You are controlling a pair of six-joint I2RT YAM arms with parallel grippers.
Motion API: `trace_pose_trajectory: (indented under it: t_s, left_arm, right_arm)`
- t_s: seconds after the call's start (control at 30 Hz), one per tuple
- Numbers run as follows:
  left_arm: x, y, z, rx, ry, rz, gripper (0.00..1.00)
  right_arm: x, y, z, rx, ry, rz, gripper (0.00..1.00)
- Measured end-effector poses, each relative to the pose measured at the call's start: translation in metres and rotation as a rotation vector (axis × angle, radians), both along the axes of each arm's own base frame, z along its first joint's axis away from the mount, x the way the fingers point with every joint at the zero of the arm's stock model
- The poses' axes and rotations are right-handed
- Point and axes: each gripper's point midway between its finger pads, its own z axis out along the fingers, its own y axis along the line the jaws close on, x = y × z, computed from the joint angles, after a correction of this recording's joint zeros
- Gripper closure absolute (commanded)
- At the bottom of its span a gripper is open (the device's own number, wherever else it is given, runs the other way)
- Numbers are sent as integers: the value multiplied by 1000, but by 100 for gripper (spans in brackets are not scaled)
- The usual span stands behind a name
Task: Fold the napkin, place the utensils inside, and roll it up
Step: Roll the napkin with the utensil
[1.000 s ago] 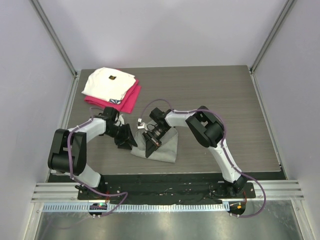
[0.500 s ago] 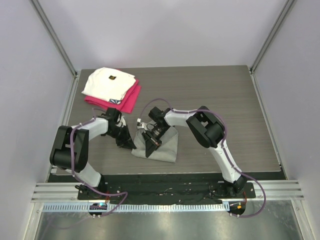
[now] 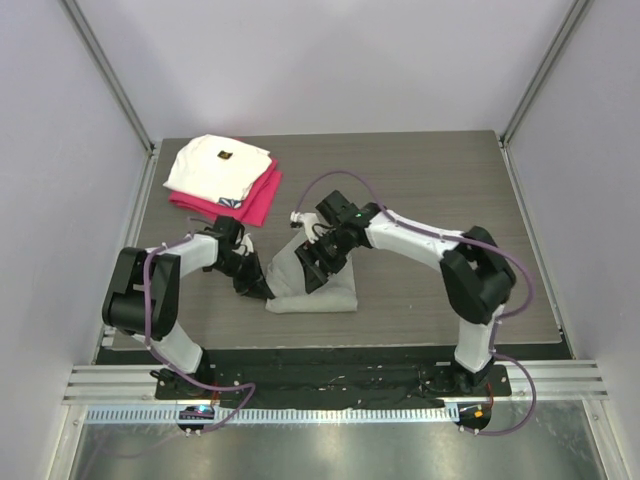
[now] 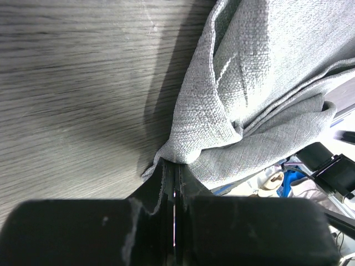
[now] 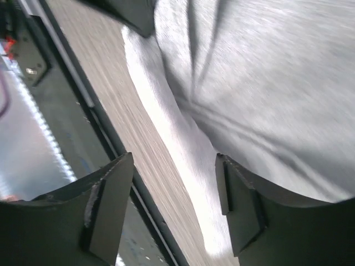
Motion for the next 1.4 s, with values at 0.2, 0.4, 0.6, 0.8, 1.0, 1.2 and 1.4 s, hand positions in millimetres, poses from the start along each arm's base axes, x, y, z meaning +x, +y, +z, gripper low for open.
trace_pose_trajectory:
  t_s: [0.2,0.4,0.6,0.8,1.0,1.2,1.4]
  left_arm:
    - [0,-1,0,-4,22,-1,100]
    - [0,-2,0,-3,39,-2,100]
    - [0,-2,-1,-1,49,-2,100]
    - [0,-2,-1,-2,63,-2,100]
    - [1,-3,-2,-2,79,-3,100]
    - [0,-5,-2,-17,99,-5,100]
    - [0,-7,-3,-25,116,-6,100]
  right_arm:
    - [-1,-34,21,-25,-186,-25,29]
    - [-7,-54,-7,-105,-201,-13,29]
    - [-6,-59,-19,-126,-217,-2,30]
    - [-12,-58,-28,-124,-179,12,34]
    - [-30,-66,-38,-140,-107,22,43]
    - [-44,-73,-42,-157,-41,29,64]
    - [-61,-71,-51,-163,82,54,73]
